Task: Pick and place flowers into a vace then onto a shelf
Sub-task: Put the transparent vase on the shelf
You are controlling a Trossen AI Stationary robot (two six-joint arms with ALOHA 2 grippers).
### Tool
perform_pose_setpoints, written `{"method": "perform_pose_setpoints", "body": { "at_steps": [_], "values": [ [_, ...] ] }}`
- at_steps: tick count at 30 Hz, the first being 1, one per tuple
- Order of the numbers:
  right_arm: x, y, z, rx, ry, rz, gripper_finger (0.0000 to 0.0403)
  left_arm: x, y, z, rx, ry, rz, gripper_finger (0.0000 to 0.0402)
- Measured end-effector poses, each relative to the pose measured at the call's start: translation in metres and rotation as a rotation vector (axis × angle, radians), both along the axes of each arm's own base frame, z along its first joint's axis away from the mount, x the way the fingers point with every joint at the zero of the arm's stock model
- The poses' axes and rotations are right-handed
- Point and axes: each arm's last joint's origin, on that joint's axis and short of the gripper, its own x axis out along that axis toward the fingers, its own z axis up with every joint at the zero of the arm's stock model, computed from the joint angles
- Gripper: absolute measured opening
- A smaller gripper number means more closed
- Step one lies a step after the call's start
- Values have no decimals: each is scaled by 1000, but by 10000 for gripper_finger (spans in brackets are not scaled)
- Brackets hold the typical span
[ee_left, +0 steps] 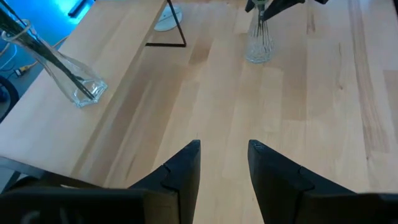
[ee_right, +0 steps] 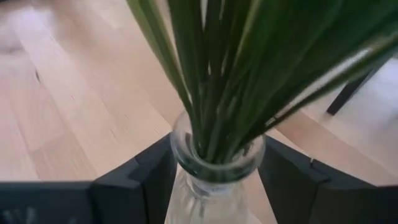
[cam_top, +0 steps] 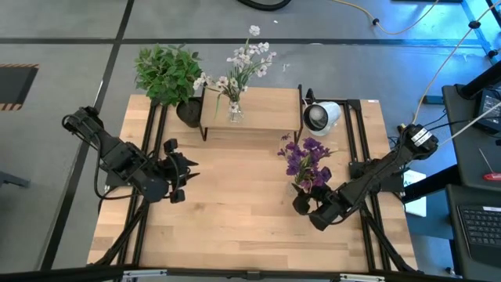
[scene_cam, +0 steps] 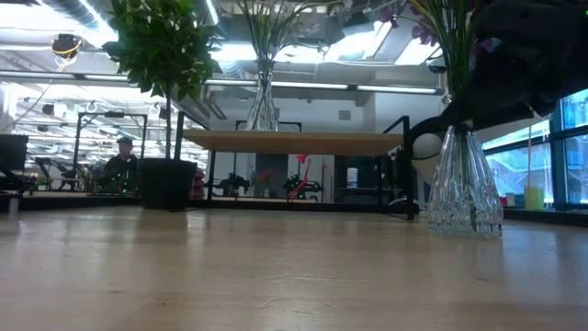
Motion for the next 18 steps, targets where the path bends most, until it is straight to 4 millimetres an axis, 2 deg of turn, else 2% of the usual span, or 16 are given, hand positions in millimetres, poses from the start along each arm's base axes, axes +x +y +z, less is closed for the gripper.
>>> {"method": "perform_pose_setpoints", "body": {
  "at_steps": [5, 14, 18],
  "values": [
    [3, -1, 1, 20, -21, -9, 201, 0, 0, 0, 0, 0, 0, 127],
    [4, 0, 1, 41, -23, -3, 108, 0, 0, 0, -5, -2, 4, 127],
    [4, 1, 2, 49, -28, -2, 99, 0, 0, 0, -8, -3, 6, 127]
  ]
}}
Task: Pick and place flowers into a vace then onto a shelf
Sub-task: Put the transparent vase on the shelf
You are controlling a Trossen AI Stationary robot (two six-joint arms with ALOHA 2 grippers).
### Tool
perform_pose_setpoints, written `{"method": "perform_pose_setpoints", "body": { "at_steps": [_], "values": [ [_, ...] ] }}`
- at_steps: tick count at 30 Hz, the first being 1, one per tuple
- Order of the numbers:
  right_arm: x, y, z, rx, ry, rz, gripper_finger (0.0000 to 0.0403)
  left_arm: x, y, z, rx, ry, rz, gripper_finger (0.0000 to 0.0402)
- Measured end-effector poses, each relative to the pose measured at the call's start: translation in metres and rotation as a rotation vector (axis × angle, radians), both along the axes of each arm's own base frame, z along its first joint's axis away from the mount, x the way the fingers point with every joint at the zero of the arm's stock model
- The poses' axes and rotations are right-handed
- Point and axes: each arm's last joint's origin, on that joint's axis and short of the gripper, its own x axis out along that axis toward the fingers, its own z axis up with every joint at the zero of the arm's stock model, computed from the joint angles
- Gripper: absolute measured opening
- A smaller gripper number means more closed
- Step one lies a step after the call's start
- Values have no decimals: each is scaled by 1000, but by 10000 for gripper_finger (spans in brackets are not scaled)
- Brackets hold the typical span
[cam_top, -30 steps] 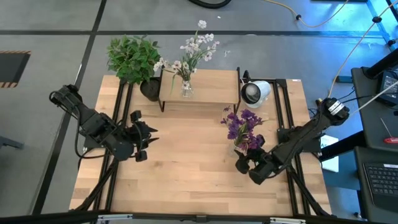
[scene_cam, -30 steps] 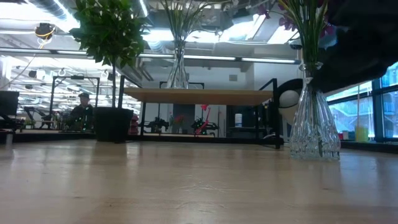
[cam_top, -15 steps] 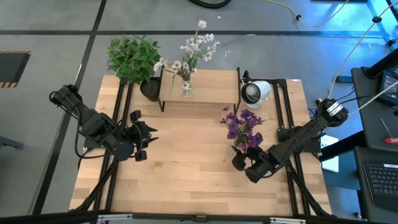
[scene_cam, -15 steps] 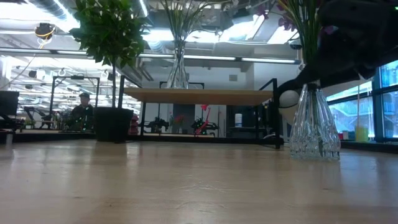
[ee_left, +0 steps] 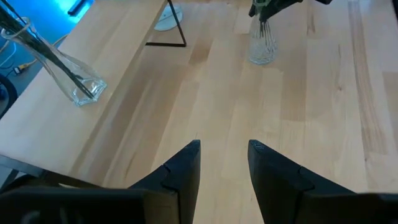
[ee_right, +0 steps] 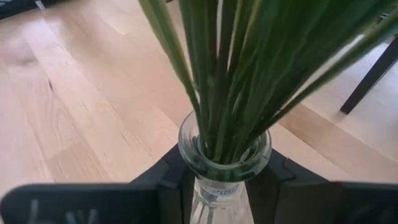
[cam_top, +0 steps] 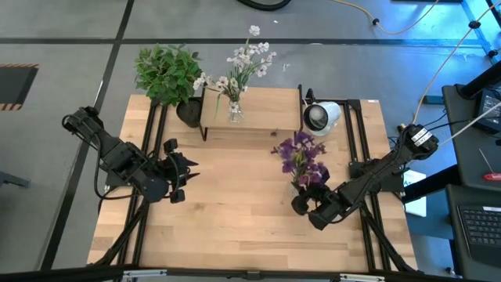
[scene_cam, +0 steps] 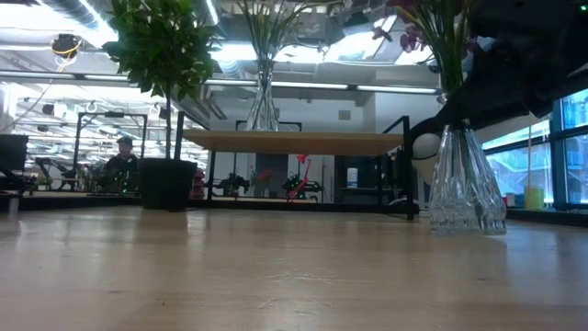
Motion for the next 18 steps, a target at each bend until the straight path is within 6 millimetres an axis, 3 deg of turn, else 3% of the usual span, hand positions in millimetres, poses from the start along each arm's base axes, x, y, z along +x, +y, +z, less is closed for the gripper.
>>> {"method": "perform_pose_setpoints", "body": {
  "at_steps": [7, 18],
  "values": [
    [1, 1, 1, 10, -24, -4, 114, 0, 0, 0, -1, 0, 0, 127],
    [4, 3, 6, 11, -33, -2, 99, 0, 0, 0, 1, 0, -1, 127]
  ]
}}
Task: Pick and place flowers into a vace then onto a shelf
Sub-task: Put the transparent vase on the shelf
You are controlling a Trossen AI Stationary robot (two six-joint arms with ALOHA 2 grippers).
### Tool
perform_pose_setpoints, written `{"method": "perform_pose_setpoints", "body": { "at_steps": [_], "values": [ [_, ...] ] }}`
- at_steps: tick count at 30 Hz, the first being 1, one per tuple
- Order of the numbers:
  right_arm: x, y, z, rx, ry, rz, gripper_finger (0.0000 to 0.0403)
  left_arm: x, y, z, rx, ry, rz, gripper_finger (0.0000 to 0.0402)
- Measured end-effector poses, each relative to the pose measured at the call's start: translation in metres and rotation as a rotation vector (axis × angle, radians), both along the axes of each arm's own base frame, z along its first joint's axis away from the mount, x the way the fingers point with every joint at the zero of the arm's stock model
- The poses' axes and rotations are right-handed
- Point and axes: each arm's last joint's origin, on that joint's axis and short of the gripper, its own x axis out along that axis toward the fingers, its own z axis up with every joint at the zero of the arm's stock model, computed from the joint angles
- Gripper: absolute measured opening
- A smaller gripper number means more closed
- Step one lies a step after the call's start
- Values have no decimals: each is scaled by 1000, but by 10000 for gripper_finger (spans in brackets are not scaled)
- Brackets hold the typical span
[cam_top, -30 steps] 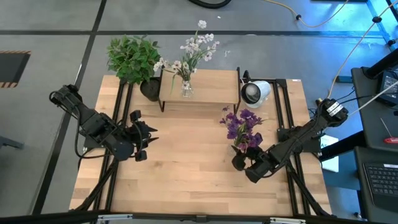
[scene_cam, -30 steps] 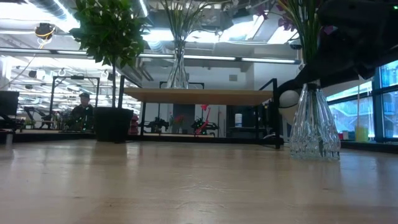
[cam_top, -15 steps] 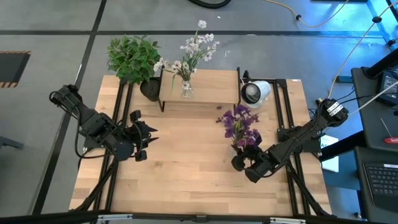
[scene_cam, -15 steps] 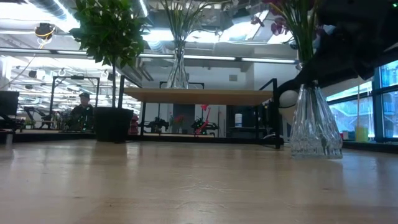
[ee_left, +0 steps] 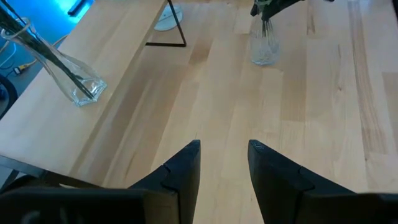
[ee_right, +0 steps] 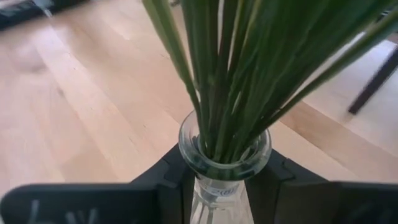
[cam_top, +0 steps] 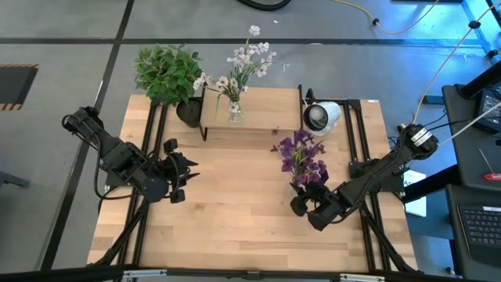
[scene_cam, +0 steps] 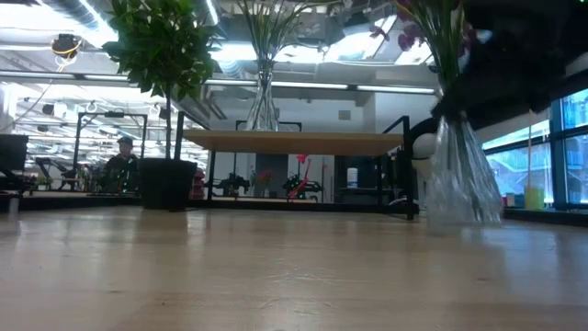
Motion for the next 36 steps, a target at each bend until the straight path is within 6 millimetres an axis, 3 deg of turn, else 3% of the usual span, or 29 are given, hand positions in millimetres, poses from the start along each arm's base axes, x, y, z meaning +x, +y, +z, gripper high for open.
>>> {"method": "perform_pose_setpoints", "body": {
  "at_steps": [5, 10, 17, 21, 26, 32, 36],
  "values": [
    [12, 6, 36, -40, -48, 45, 99, 0, 0, 0, 0, 0, 0, 127],
    [27, 0, 98, -147, -96, 62, 99, 1, 2, 0, -1, 0, 13, 127],
    [35, -39, 189, -258, -74, 20, 99, 4, 7, 0, -6, 2, 37, 127],
    [35, -71, 222, -297, -18, -19, 99, 5, 9, 0, -6, 3, 48, 127],
    [41, -111, 237, -310, 49, -31, 99, 6, 10, 0, -6, 3, 58, 127],
    [51, -158, 227, -268, 94, -38, 105, 6, 11, 0, -9, 1, 66, 127],
    [61, -181, 220, -260, 30, 30, 100, 6, 11, 0, -30, -8, 84, 127]
  ]
}}
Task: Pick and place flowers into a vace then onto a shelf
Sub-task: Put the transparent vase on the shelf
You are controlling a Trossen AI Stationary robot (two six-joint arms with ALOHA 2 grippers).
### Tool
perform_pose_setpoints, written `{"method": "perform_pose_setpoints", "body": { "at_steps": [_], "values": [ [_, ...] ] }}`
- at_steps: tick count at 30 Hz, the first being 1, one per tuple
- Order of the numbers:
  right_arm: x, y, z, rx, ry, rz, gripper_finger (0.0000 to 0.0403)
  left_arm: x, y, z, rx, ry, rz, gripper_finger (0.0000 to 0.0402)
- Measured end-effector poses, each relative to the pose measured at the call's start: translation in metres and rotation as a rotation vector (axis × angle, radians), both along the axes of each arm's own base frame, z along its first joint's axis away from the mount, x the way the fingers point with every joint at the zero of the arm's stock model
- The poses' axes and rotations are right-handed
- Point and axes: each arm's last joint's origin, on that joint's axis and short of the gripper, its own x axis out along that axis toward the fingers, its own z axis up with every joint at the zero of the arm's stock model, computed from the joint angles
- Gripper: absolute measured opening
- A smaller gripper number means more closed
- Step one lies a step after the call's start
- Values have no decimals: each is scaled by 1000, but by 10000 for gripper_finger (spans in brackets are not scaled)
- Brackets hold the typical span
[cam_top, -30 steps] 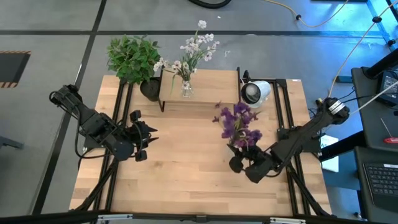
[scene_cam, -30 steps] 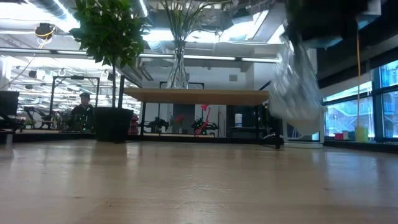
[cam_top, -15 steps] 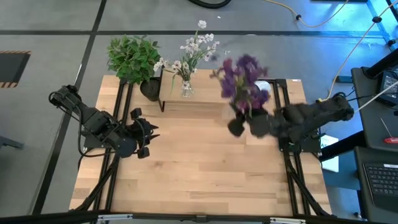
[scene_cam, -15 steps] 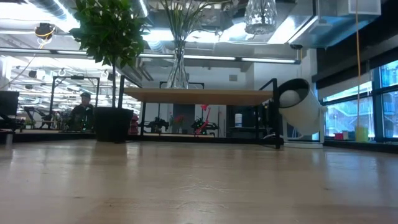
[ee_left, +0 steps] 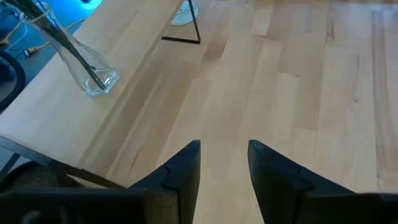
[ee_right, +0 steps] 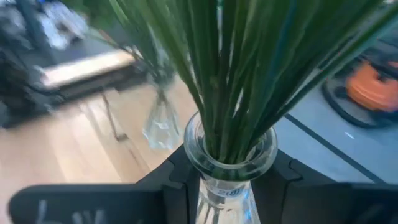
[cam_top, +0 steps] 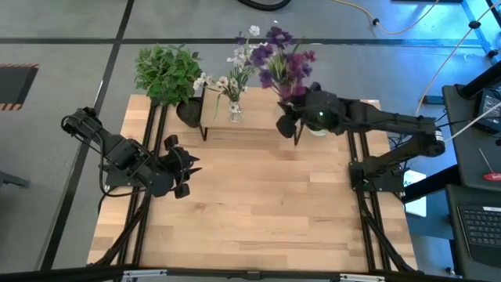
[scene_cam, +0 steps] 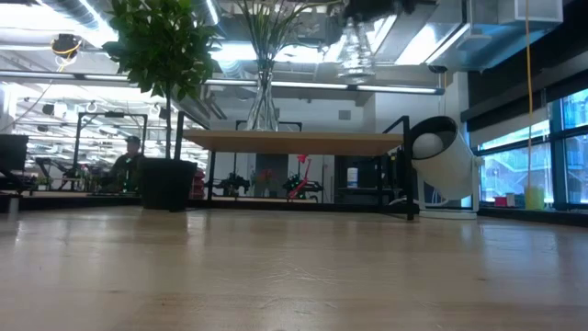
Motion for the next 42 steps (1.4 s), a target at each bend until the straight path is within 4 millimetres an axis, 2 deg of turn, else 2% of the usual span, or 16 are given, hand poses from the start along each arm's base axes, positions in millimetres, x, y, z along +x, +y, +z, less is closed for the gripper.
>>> {"method": "perform_pose_setpoints", "body": {
  "at_steps": [7, 11, 17, 23, 42],
  "values": [
    [9, -31, -33, 23, -42, 45, 102, 0, 0, 0, -37, -18, 32, 127],
    [11, -41, -58, 21, -51, 53, 103, 0, 0, 0, -46, -28, 48, 127],
    [9, -54, -80, 38, -81, 60, 102, 0, 0, 0, -53, -34, 58, 127],
    [5, -63, -92, 79, -86, 58, 103, 0, 1, 1, -49, -50, 80, 127],
    [8, -64, -95, 55, -60, 107, 105, 0, 1, 1, -41, -66, 100, 127]
  ]
}}
